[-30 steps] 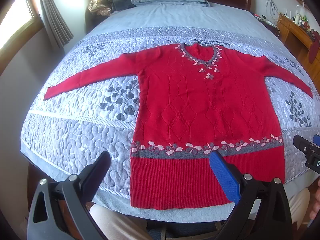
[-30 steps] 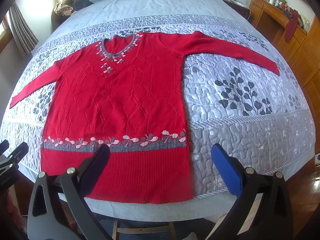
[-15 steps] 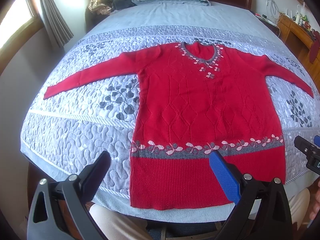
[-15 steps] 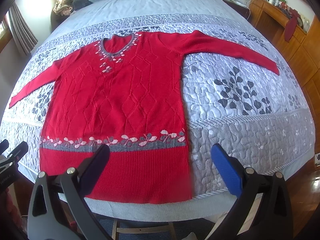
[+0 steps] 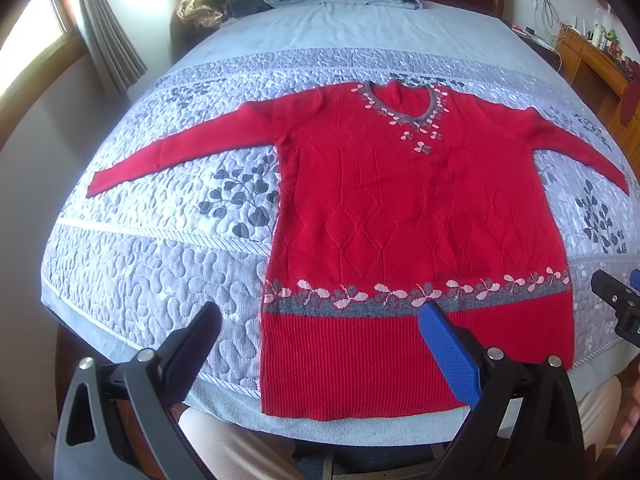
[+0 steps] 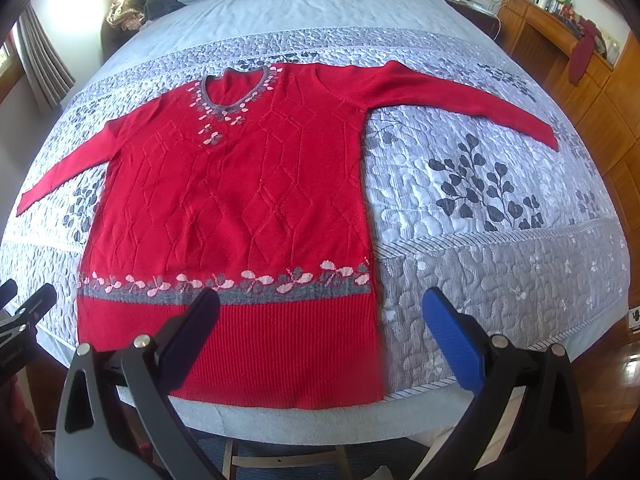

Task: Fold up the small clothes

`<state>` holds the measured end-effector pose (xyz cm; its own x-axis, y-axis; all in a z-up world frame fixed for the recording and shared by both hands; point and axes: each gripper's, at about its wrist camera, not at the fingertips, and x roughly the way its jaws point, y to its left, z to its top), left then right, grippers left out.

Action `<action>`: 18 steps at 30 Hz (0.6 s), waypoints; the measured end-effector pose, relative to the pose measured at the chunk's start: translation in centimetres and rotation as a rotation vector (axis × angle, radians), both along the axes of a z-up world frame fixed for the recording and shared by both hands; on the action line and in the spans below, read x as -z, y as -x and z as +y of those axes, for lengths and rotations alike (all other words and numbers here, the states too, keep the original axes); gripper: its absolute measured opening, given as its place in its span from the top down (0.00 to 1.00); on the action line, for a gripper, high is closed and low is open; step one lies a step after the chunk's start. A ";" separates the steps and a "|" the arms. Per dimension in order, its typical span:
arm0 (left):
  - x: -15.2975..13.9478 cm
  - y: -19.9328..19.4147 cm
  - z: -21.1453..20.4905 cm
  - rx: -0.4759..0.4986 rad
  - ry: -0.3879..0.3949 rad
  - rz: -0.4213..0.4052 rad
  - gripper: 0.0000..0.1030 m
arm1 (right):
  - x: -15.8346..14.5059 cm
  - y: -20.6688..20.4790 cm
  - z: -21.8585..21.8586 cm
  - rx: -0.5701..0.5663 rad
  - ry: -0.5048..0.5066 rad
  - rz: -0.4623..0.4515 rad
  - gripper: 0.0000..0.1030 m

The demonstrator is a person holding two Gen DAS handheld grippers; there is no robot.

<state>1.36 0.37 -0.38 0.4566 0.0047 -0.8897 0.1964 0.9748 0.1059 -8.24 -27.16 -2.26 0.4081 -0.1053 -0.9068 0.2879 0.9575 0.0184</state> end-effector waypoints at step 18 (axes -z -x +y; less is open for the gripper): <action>0.3 -0.3 0.3 -0.002 -0.001 0.004 0.04 | 0.5 -0.2 -0.3 0.001 0.008 0.007 0.02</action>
<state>1.63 0.68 -0.64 0.4528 0.0065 -0.8916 0.1946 0.9751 0.1060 -8.07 -27.48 -2.71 0.4020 -0.1134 -0.9086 0.2890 0.9573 0.0084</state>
